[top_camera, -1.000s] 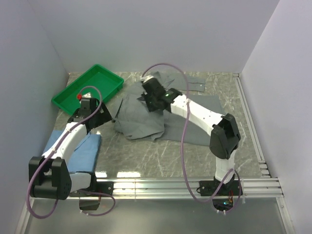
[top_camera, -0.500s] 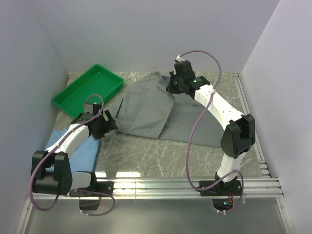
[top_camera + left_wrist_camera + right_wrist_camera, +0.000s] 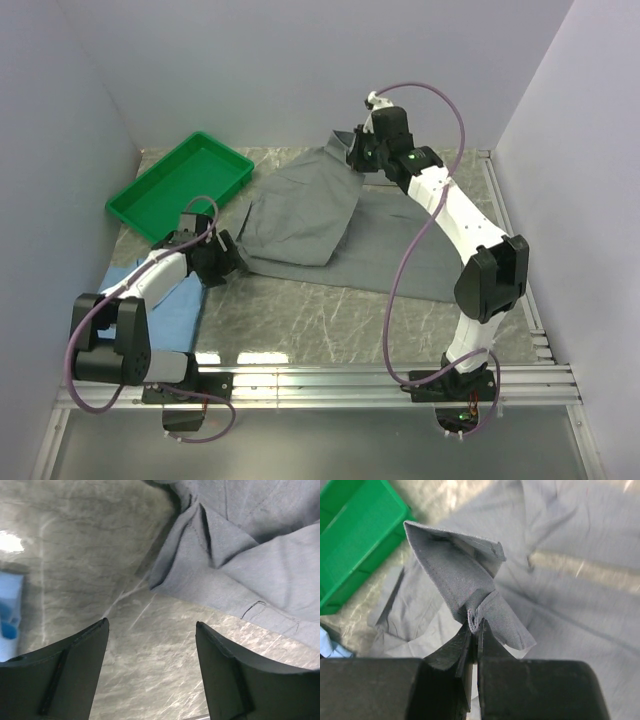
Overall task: Fold and stack the long sleeve shirts
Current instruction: Fold the shirt
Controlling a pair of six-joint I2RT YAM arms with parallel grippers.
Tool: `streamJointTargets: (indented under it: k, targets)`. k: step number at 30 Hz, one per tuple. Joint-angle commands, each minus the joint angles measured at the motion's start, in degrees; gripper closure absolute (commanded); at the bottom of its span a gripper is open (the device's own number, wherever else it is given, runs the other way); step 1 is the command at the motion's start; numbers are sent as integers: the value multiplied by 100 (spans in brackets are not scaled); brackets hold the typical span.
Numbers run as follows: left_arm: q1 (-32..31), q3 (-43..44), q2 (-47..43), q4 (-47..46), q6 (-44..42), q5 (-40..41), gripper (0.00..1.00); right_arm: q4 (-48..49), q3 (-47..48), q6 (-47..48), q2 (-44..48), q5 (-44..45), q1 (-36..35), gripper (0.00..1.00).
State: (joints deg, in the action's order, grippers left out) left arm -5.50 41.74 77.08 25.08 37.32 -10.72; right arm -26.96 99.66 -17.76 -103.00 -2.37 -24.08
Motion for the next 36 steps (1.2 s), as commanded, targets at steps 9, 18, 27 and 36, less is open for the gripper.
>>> streamJointTargets:
  k: [9,18,27,36]
  targets:
    - [-206,362,483,-530,390,-387,34,472,836,1379,-264,-931,-18,100]
    - [-268,405,835,-987,873,-457,50,463,1012,2073,-466,-1512,-18,100]
    - [-285,-209,713,-1172,1146,-615,100,139,1249,2768,-475,-1986,-167,100]
    - [-285,-1149,72,-1032,1313,-703,99,639,425,3577,-90,-2330,-282,100]
